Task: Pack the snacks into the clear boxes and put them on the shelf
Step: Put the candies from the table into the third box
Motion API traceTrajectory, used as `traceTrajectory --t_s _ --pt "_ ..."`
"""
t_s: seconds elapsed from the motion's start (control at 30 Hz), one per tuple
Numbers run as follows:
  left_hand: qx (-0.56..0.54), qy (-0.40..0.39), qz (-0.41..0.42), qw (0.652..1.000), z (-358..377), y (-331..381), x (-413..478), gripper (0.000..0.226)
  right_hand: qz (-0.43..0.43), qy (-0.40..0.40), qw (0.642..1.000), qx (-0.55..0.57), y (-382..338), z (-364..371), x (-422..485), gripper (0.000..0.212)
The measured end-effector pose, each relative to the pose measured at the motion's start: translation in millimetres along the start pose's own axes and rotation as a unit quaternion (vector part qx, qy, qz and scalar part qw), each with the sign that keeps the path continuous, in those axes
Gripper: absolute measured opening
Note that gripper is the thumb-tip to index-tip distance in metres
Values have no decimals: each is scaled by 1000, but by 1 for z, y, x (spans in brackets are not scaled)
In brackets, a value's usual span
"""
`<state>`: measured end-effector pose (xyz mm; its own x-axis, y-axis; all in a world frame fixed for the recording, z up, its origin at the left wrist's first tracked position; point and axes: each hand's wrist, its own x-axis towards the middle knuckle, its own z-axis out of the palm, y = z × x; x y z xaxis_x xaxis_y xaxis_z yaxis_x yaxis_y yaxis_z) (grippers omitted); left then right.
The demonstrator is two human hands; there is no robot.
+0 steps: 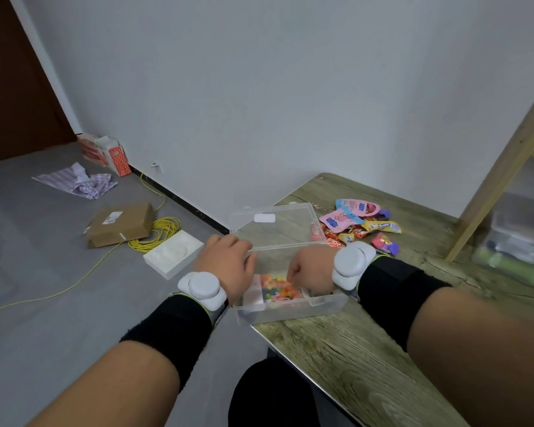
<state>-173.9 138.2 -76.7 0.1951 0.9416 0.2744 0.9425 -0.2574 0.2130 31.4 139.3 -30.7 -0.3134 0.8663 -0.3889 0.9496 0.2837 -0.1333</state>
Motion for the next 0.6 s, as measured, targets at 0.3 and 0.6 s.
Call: traceTrajectory --t_s 0.3,0.6 --pt "-127 54 57 989 -6 87 66 31 89 296 913 267 93 -40 -21 28" --pt "-82 -84 18 993 50 188 178 36 161 325 902 236 211 -66 31 35"
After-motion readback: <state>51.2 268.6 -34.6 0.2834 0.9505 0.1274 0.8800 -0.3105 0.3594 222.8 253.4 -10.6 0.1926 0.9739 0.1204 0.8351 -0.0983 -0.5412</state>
